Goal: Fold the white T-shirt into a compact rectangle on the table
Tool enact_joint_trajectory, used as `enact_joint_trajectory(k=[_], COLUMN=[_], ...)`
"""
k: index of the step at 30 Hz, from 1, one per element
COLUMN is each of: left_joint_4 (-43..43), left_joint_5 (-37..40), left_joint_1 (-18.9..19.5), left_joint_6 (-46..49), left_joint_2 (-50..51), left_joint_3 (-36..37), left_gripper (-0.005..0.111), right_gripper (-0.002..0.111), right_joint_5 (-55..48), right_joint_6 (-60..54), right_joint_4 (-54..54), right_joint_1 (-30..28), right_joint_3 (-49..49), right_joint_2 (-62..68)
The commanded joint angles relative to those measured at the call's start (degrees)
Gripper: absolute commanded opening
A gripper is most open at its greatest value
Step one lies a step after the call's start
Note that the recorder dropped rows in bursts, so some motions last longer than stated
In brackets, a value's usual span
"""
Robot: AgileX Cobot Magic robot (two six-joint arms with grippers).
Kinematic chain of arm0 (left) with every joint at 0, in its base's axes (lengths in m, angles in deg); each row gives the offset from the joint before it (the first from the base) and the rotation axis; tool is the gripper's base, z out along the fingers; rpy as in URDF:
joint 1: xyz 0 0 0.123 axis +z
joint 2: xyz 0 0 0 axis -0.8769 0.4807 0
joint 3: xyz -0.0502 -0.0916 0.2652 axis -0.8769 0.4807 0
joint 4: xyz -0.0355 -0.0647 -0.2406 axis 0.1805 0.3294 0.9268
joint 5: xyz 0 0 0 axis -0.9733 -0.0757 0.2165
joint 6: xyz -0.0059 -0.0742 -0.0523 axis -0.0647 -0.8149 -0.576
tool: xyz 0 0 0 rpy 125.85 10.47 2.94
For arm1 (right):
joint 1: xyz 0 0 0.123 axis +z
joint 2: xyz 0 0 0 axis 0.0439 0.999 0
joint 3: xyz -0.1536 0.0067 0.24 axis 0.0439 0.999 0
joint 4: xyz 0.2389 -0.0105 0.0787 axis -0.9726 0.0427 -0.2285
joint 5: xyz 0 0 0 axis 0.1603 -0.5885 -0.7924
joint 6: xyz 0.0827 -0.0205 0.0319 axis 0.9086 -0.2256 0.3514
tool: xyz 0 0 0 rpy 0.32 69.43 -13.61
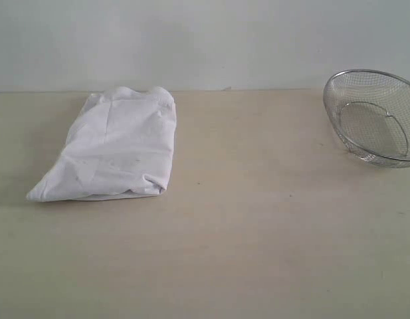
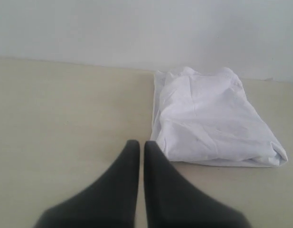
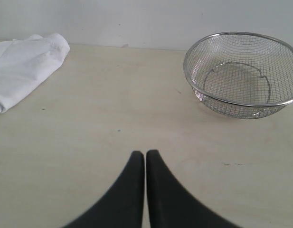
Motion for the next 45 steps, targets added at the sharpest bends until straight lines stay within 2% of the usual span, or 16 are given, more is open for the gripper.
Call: enact_joint_trajectory(k=[1,45], left_joint_4=[0.0,0.0], left_joint_5=[0.2,0.2], left_joint_1=[0.1,0.1], left_joint_6=[0.9,0.9], left_joint_2=[-0.1,-0.1], left_joint_3=[0.2,0.2], left_gripper=[0.004,0.004], right_gripper=[0.000,0.000], right_joint_5=[0.3,0.0], right_joint_6=[-0.1,0.0], right_joint_4=[0.1,-0.7], right_joint_1=[-0.2,-0.2], right_joint_3=[0.0,0.0], right_joint_2=[-0.3,-0.3])
